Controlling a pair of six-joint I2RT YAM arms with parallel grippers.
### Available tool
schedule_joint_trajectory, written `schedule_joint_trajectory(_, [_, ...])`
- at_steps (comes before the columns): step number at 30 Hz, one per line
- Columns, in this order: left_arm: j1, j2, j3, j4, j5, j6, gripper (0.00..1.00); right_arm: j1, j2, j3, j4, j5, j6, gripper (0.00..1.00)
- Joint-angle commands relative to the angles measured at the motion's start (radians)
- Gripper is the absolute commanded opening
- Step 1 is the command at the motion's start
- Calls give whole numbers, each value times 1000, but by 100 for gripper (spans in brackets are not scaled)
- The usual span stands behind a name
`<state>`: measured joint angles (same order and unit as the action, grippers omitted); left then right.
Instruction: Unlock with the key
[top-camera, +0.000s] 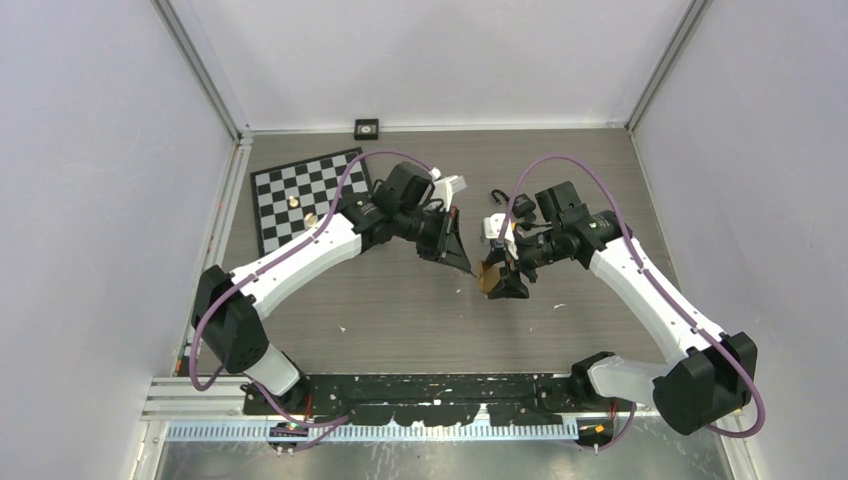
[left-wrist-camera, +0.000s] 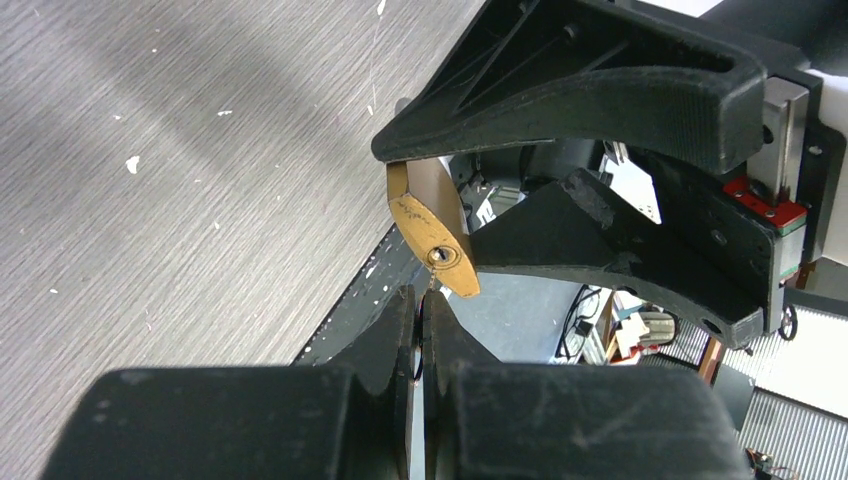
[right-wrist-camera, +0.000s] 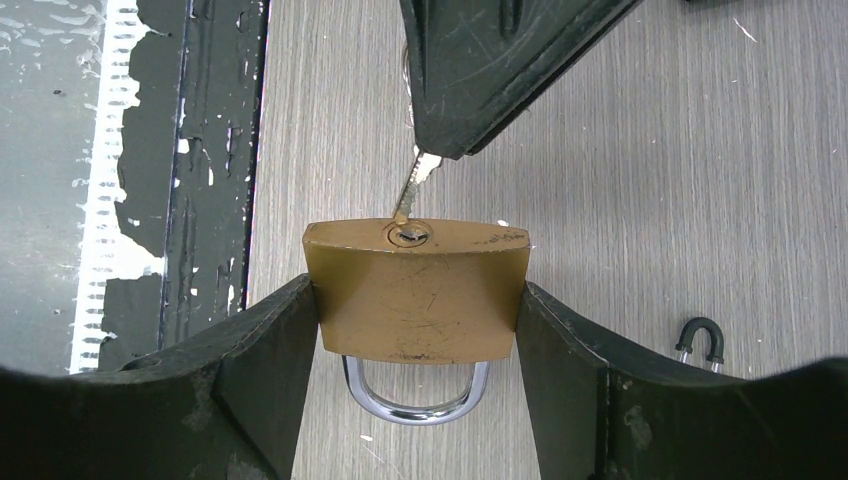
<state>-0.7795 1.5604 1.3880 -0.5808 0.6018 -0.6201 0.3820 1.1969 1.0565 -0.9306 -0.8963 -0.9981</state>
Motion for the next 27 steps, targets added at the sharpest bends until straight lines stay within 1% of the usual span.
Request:
schedule_joint_trajectory(1, [3, -2, 49, 2, -3, 8, 0, -4, -51, 33, 31, -71, -24, 1])
schedule_joint_trajectory(14, [16, 2, 47, 22, 27, -24, 0, -3, -58, 15, 35, -65, -32, 1])
schedule_joint_trajectory(21, [23, -11, 20, 52, 39, -44, 0, -4, -54, 11, 40, -57, -33, 0])
schedule_joint_trajectory(27, [23, -7, 14, 62, 50, -56, 0, -4, -50, 16, 47, -46, -12, 1])
